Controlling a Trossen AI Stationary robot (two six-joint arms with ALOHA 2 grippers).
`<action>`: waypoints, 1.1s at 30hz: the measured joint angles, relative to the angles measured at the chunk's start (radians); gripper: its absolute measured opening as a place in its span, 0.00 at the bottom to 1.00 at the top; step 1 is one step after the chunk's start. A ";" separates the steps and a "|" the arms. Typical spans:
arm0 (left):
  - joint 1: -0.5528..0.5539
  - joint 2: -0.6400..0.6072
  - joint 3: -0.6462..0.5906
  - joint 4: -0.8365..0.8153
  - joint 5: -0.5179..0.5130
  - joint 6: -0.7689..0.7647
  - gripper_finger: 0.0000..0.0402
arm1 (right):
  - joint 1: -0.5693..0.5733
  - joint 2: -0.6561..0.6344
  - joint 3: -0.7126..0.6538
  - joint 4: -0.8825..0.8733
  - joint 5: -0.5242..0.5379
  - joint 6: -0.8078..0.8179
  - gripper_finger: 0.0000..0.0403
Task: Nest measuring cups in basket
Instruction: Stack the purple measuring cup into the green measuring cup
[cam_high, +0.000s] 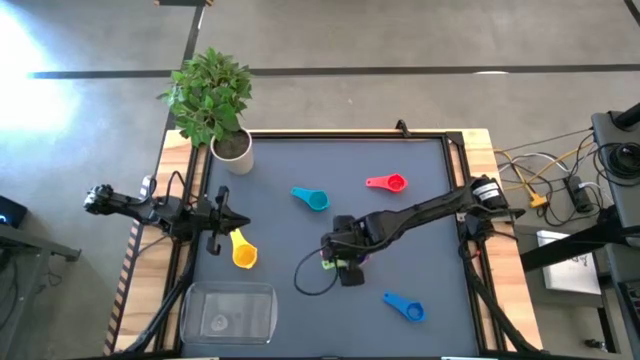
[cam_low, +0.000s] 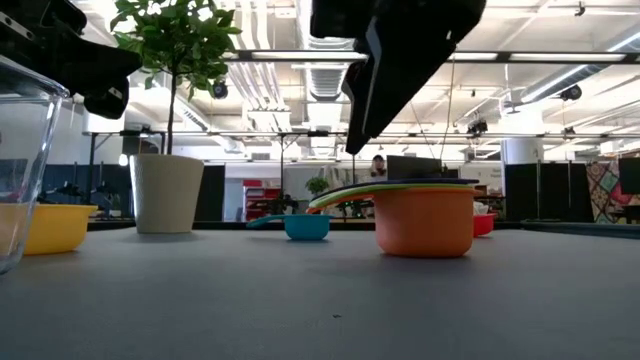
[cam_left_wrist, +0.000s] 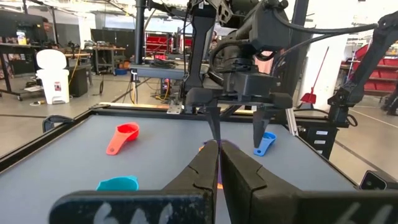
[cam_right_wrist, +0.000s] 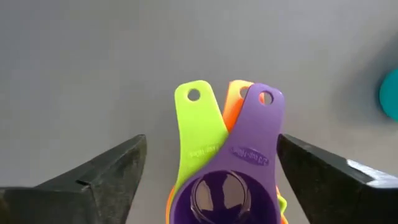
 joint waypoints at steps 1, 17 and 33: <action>0.000 0.000 0.000 0.000 0.000 0.000 0.00 | 0.000 0.001 0.000 -0.001 0.000 0.015 0.90; 0.000 0.000 0.000 0.000 0.000 0.000 0.00 | -0.001 0.002 -0.004 0.035 0.029 0.071 0.99; 0.000 0.000 0.000 0.000 0.000 0.000 0.00 | -0.003 0.123 0.021 -0.015 0.086 0.071 0.99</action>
